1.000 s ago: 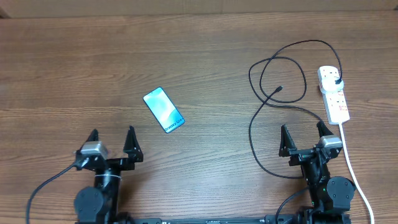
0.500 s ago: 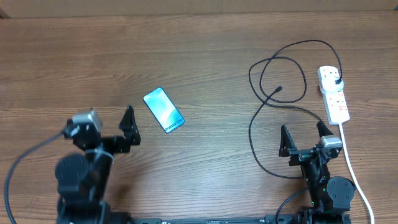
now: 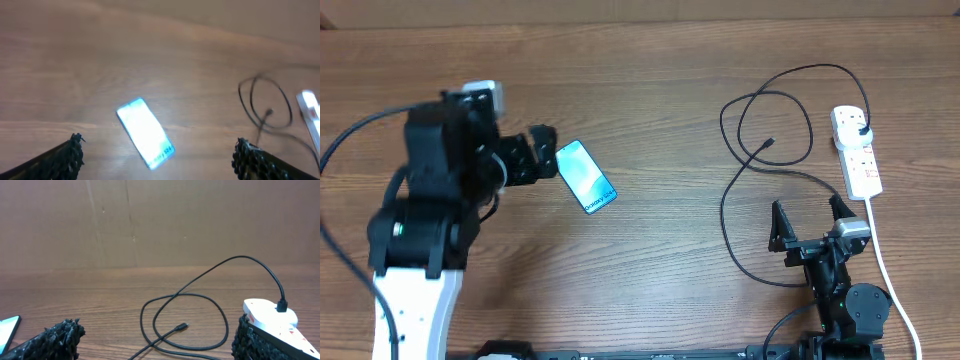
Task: Plug charger to phone and switch on socket
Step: 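Move the left gripper over the Galaxy phone on the table, then lower the left gripper and grasp the phone's bottom edge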
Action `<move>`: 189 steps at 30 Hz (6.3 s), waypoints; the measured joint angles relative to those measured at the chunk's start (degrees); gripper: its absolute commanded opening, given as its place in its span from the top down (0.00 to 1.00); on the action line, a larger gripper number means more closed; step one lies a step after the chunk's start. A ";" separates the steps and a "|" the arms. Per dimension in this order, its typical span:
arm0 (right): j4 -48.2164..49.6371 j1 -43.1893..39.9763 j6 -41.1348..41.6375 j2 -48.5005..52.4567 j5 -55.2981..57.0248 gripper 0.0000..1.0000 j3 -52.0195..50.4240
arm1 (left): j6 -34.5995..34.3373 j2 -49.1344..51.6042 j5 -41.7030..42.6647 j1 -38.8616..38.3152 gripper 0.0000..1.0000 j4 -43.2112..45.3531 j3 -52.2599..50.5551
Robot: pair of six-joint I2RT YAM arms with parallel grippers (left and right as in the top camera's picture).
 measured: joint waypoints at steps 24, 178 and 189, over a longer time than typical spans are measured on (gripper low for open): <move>0.02 0.00 0.02 0.00 -0.02 0.00 0.00 | -23.15 24.76 -6.56 -4.98 0.00 -13.00 9.81; -0.02 0.00 0.02 0.00 0.00 0.00 0.00 | -20.76 56.94 -8.66 -10.60 0.18 -2.75 11.13; -0.02 0.02 0.02 0.00 -0.02 0.00 0.00 | -20.76 56.92 -8.35 -10.60 0.27 -3.72 11.13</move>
